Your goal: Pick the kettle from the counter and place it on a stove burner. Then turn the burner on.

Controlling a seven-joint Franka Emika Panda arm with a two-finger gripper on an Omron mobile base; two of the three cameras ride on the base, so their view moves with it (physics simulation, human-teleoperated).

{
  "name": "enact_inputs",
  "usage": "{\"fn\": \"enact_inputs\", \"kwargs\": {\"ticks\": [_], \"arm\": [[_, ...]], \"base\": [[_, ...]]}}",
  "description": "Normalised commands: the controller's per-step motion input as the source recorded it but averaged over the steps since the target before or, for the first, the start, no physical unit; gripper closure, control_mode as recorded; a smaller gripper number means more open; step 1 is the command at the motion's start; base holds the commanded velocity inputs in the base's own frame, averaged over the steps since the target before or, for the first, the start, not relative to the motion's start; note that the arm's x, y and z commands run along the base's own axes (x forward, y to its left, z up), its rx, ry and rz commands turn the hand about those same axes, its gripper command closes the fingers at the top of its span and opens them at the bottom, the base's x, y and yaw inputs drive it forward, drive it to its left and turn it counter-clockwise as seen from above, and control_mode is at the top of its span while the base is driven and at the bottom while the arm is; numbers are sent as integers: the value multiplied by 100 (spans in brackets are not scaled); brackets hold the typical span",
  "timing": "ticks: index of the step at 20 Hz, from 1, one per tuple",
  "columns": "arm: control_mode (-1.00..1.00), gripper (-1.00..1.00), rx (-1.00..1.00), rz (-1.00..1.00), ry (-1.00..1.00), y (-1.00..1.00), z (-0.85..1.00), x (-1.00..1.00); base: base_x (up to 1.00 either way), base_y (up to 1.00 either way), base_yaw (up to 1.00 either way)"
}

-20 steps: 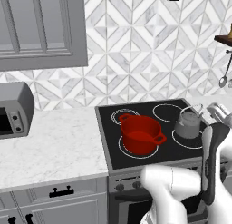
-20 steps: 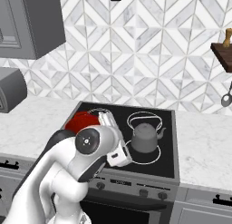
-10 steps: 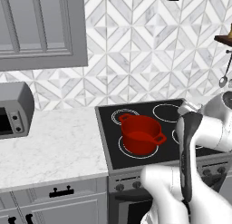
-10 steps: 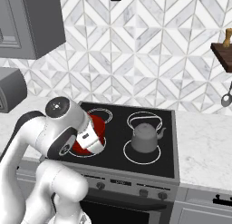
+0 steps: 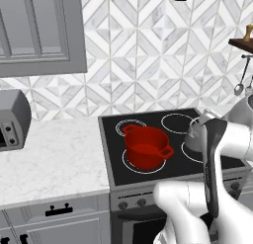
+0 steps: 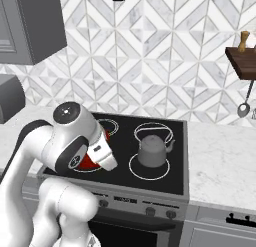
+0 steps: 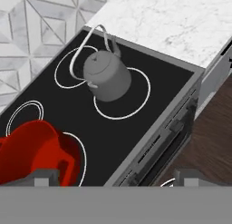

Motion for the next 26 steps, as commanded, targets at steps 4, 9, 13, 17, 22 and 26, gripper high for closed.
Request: {"fn": "enact_inputs", "kwargs": {"ticks": [4,9,13,17,22,26], "arm": [[100,-100,0,0,0,0,0,0],[100,-100,0,0,0,0,0,0],[100,-100,0,0,0,0,0,0],[100,-100,0,0,0,0,0,0],[-100,-100,0,0,0,0,0,0],[-100,-100,0,0,0,9,0,-21]], "base": [[-8,-68,0],[0,-67,0],[0,-67,0],[-1,-62,0],[0,-4,0],[0,0,0]]}}
